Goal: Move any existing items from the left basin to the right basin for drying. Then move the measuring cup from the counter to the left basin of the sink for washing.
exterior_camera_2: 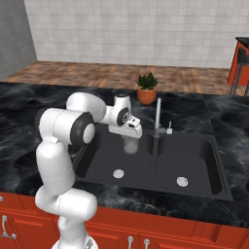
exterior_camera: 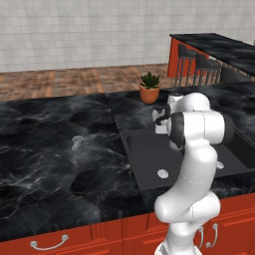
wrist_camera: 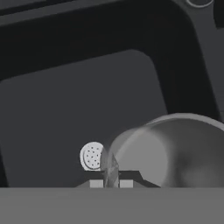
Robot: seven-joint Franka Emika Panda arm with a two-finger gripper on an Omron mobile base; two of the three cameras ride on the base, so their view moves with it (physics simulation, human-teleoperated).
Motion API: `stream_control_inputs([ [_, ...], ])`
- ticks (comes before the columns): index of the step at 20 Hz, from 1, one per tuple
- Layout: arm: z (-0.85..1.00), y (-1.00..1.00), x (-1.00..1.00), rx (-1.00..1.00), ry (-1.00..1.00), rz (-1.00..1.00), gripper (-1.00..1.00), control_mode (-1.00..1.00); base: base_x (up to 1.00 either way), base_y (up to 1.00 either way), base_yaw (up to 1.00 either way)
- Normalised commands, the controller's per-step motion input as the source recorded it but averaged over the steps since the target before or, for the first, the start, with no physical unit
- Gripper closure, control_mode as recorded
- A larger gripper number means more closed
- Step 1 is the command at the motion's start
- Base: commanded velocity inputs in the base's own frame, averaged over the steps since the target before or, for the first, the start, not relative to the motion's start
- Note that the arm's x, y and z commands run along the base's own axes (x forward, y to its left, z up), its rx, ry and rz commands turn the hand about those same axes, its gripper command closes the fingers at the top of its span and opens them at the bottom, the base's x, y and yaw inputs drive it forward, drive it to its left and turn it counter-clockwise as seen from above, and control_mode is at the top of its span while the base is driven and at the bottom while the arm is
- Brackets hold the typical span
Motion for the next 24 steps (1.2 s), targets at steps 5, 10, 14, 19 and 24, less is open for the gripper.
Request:
stream_control_inputs([
  [5, 0.38, 0.11, -0.43, 0.01, 0.09, -0.08, 1.00, -1.00, 0.00, 0.00, 0.00],
  [10, 0.32, 0.01, -0.49, 0.00, 0.09, -0.10, 1.00, -1.00, 0.00, 0.00, 0.00],
  [14, 0.38, 0.00, -0.49, 0.01, 0.10, -0.10, 1.00, -1.00, 0.00, 0.00, 0.00],
  [19, 0.28, 0.00, -0.45, 0.01, 0.09, -0.09, 1.00, -1.00, 0.00, 0.00, 0.00],
  [24, 0.20, -0.06, -0.43, 0.00, 0.07, -0.08, 1.00, -1.00, 0.00, 0.00, 0.00],
])
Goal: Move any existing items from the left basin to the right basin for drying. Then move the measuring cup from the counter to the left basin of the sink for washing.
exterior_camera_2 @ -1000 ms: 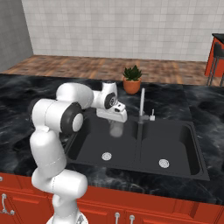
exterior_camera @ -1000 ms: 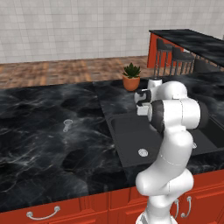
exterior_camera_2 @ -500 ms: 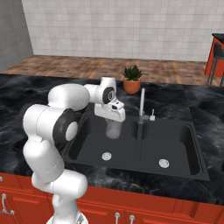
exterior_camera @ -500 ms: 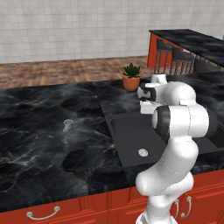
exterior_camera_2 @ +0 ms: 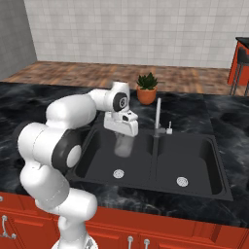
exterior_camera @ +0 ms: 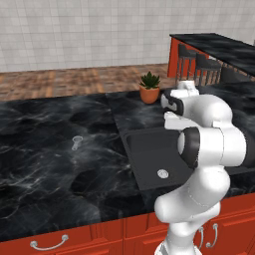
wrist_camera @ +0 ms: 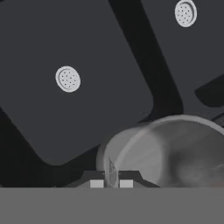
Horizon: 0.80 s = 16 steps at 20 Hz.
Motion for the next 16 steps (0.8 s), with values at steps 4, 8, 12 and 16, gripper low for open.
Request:
stream_control_inputs([
  [4, 0.16, -0.17, -0.41, 0.00, 0.06, -0.07, 1.00, -1.00, 0.00, 0.00, 0.00],
  [8, 0.10, -0.24, -0.40, 0.00, 0.04, -0.07, 1.00, -1.00, 0.00, 0.00, 0.00],
  [12, 0.09, -0.31, -0.41, 0.00, 0.03, -0.07, 1.00, -1.00, 0.00, 0.00, 0.00],
  [16, 0.07, -0.35, -0.35, 0.00, 0.03, -0.06, 1.00, -1.00, 0.00, 0.00, 0.00],
])
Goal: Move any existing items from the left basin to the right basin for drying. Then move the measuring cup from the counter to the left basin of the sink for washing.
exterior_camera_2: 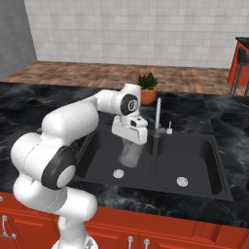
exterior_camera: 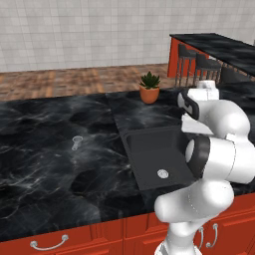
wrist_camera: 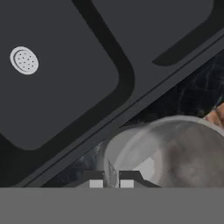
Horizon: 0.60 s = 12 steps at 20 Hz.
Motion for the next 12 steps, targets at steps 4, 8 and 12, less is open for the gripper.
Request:
stream_control_inputs([
  [4, 0.01, -0.41, -0.20, 0.00, 0.03, -0.05, 1.00, -1.00, 0.00, 0.00, 0.00],
  [8, 0.00, -0.53, -0.05, 0.00, 0.01, -0.03, 1.00, -1.00, 0.00, 0.00, 0.00],
  [12, 0.00, -0.61, 0.00, 0.00, 0.00, 0.00, 1.00, -1.00, 0.00, 0.00, 0.00],
])
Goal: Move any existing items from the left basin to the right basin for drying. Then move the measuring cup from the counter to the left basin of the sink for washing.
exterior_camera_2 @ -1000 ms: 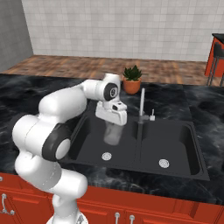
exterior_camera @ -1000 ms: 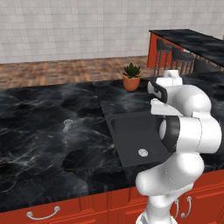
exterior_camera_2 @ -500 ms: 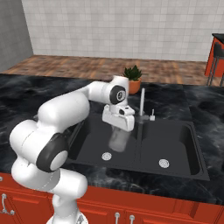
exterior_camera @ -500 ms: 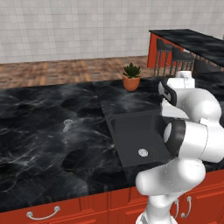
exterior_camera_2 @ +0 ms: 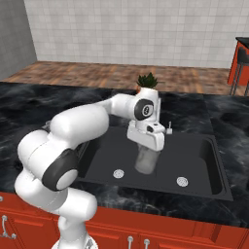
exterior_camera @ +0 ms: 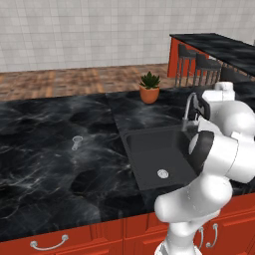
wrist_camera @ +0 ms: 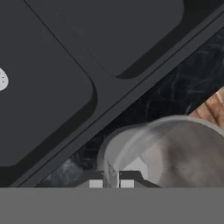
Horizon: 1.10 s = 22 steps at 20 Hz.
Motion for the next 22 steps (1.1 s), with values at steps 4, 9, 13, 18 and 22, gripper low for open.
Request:
stream_control_inputs([
  [4, 0.00, -0.67, 0.03, 0.00, 0.00, 0.00, 1.00, -1.00, 0.00, 0.00, 0.00],
  [9, -0.06, -0.58, 0.05, 0.00, -0.01, 0.01, 1.00, -1.00, 0.00, 0.00, 0.00],
  [13, -0.12, -0.54, 0.15, 0.00, -0.04, 0.01, 1.00, -1.00, 0.00, 0.00, 0.00],
  [18, -0.11, -0.56, 0.34, 0.00, -0.01, 0.01, 1.00, -1.00, 0.00, 0.00, 0.00],
  [22, -0.17, -0.50, 0.44, 0.00, -0.02, 0.03, 1.00, -1.00, 0.00, 0.00, 0.00],
])
